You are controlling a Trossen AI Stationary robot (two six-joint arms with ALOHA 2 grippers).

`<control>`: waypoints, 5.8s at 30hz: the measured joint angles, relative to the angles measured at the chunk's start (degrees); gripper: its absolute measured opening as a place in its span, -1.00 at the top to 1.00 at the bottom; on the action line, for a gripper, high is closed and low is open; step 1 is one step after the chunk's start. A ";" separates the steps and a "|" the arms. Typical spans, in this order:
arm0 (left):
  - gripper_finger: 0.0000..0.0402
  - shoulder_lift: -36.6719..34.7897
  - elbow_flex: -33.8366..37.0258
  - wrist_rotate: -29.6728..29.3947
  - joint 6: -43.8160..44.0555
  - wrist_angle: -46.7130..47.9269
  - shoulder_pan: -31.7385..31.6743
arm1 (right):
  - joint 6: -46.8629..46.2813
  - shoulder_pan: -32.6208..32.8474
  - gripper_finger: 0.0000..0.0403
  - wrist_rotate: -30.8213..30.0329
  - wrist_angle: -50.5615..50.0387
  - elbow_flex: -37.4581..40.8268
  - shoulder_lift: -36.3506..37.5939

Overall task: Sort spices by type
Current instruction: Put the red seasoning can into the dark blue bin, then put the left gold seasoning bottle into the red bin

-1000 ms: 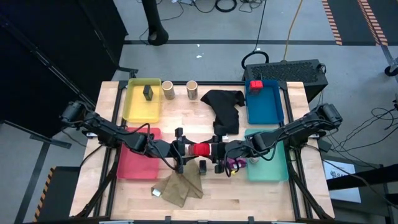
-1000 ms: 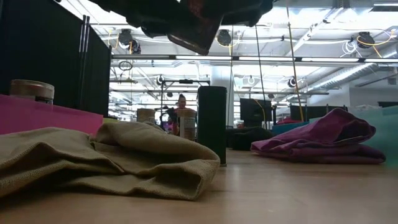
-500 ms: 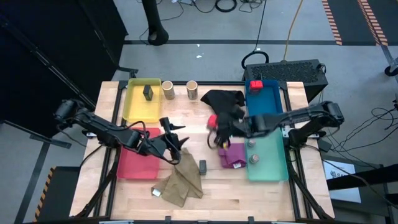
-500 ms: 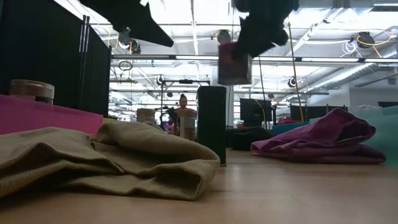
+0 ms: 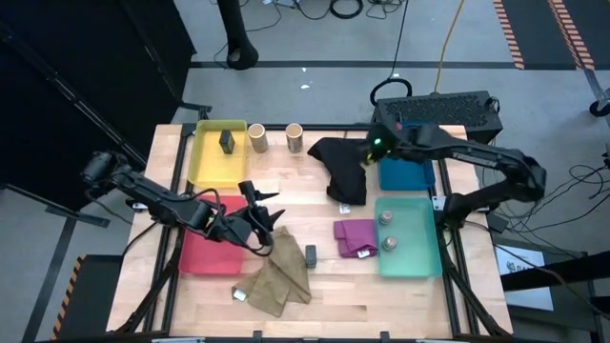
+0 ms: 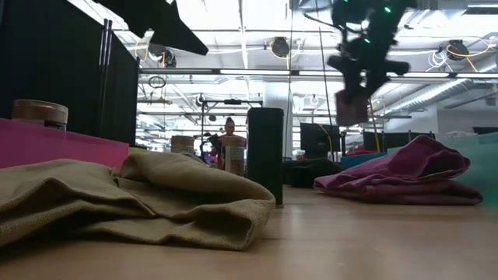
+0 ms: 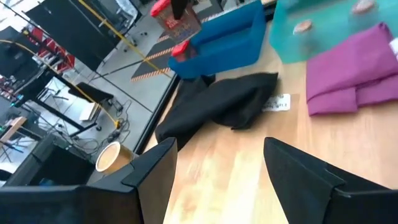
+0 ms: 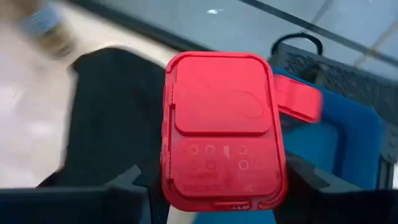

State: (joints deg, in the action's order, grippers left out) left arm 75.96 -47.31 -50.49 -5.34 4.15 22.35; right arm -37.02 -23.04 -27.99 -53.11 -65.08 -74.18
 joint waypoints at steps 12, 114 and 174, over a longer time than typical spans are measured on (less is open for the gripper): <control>-0.23 -2.06 0.00 -0.71 0.52 -0.63 0.68 | -9.37 -10.15 0.09 2.86 8.89 21.79 11.26; -0.23 -8.35 -0.01 3.46 3.52 -13.31 7.88 | 5.99 37.76 -0.20 12.02 40.49 23.35 19.11; -0.23 22.34 -38.51 46.41 5.00 56.23 -68.32 | 12.44 37.21 -0.20 4.04 36.49 23.37 21.89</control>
State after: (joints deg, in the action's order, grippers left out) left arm 98.30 -85.82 -4.08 -0.34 60.38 -45.98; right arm -24.58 14.17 -23.94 -16.62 -41.71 -52.29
